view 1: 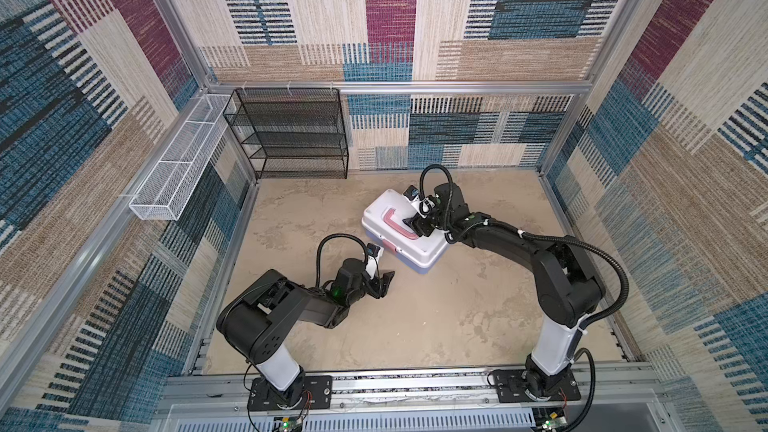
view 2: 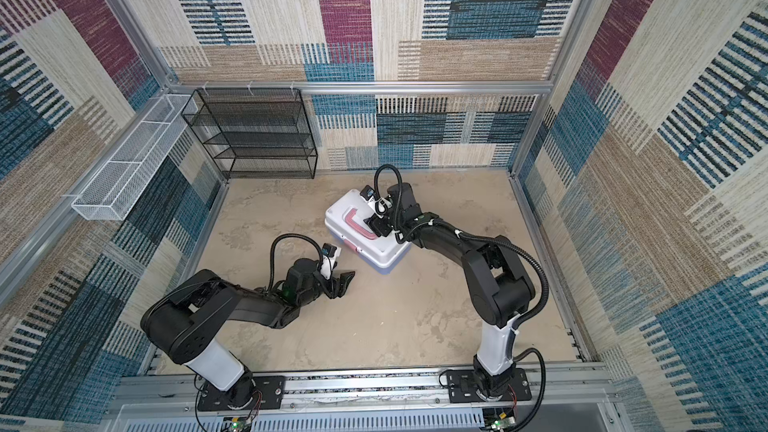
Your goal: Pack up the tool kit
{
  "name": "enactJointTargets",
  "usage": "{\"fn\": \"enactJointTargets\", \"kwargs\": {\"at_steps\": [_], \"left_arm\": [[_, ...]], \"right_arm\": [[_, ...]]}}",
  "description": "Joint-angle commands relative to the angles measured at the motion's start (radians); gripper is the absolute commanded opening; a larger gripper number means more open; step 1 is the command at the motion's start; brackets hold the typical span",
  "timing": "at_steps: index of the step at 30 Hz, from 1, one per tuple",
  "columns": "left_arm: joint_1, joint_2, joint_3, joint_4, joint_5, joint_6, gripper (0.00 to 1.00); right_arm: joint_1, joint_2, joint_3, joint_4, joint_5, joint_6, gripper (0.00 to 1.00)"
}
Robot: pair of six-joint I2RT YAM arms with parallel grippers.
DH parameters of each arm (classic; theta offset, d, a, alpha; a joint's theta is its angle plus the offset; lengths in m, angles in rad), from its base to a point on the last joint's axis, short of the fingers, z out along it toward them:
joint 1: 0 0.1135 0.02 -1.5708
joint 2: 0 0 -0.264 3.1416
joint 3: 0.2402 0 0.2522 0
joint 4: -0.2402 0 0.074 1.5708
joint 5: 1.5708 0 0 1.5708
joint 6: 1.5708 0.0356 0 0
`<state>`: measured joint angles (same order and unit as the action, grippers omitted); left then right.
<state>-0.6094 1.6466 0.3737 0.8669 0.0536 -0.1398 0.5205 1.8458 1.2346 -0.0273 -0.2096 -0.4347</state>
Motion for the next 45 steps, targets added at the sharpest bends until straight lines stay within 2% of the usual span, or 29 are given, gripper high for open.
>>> {"fn": "enactJointTargets", "kwargs": {"at_steps": [1, 9, 15, 20, 27, 45], "left_arm": [[0.0, -0.02, -0.045, 0.125, -0.029, -0.035, 0.76], [-0.001, -0.041, -0.155, 0.256, -0.058, -0.072, 0.76], [-0.001, 0.111, -0.189, 0.544, -0.064, -0.071, 0.76], [-0.001, 0.152, -0.147, 0.543, -0.043, -0.069, 0.77], [-0.001, 0.158, -0.106, 0.543, -0.07, 0.005, 0.79], [-0.002, 0.249, -0.012, 0.543, -0.081, 0.071, 0.72]], "right_arm": [[0.019, 0.017, -0.033, -0.309, -0.039, -0.027, 0.72], [0.032, -0.002, -0.05, -0.316, -0.067, -0.049, 0.72], [0.039, 0.007, -0.04, -0.335, -0.081, -0.065, 0.72], [0.044, 0.0, -0.034, -0.341, -0.078, -0.065, 0.72], [0.045, 0.019, -0.021, -0.347, -0.062, -0.059, 0.72], [0.05, 0.042, -0.012, -0.351, -0.036, -0.061, 0.69]]}}
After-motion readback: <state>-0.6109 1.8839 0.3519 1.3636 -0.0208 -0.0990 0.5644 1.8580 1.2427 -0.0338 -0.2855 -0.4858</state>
